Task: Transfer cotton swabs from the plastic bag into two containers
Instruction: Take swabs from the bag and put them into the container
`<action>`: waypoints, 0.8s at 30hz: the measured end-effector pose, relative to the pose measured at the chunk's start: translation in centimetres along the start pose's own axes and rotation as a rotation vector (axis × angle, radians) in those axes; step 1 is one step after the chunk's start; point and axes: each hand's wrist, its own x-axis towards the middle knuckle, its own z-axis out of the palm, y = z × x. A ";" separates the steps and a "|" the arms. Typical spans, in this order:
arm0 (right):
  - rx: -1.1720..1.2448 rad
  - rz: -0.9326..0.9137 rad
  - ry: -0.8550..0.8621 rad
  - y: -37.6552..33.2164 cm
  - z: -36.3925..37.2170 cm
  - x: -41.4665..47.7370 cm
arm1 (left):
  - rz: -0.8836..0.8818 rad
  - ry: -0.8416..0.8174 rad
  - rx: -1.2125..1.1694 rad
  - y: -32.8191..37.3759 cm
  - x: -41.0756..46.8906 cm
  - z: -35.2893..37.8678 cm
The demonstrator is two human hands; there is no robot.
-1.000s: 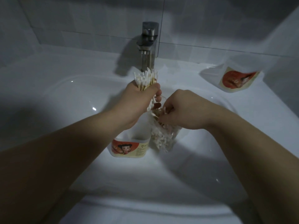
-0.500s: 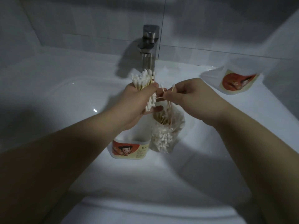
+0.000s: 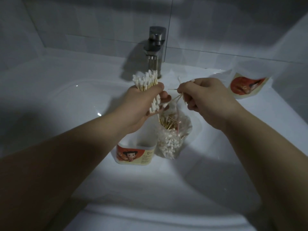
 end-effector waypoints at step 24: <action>0.056 -0.071 0.101 0.1 0.6 -0.1 | -0.033 -0.140 0.312 -0.9 -0.3 0.0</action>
